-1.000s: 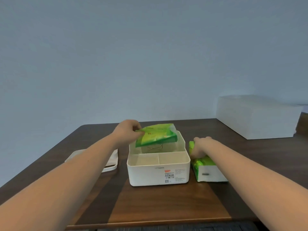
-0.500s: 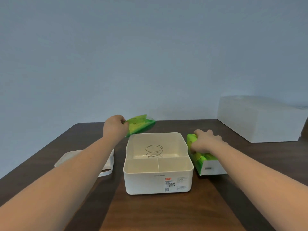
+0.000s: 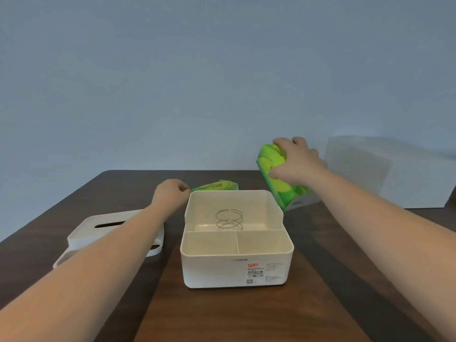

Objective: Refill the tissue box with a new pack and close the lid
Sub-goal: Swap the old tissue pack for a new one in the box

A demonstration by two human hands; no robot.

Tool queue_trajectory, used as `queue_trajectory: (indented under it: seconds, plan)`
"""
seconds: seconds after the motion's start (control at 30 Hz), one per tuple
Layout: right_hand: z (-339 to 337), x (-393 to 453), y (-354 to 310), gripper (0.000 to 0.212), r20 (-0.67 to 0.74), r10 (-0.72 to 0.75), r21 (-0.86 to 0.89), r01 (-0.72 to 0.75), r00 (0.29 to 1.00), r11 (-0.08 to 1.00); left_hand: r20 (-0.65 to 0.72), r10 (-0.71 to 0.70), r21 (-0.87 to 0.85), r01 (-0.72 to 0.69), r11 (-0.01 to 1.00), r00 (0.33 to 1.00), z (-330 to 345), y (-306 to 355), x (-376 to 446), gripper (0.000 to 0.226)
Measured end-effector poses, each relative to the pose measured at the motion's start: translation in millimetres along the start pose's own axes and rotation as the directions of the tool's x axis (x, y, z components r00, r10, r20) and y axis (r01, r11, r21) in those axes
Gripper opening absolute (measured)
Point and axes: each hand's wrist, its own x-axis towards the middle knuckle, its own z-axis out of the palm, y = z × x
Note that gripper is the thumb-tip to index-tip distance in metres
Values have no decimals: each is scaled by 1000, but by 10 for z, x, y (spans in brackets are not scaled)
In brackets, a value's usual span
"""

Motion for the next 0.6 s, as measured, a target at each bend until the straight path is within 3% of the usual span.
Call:
queue_trajectory:
  seconds: [0.13,0.23,0.4,0.5,0.6]
  plan:
    - [-117,-38,-224,79,-84,-147,-31,145,985,989,-2,-29,-6,29,1000,1000,-47,-96,-36,31]
    - [-173,-98,-389,85,-65,-303,-19,302,951,953,28,-49,-8,49,999,998,-86,-164,-71,28]
    - [-42,-286,-590,100,259,-590,-73,624,765,778,57,-41,15,40,999,998,-171,-251,-138,26]
    - [104,-370,-639,102,405,-612,-161,712,679,684,81,-34,32,31,999,996,-250,-306,-172,27]
    - [141,-409,-670,101,478,-597,-209,744,644,635,85,-32,53,27,998,996,-341,-368,-193,28]
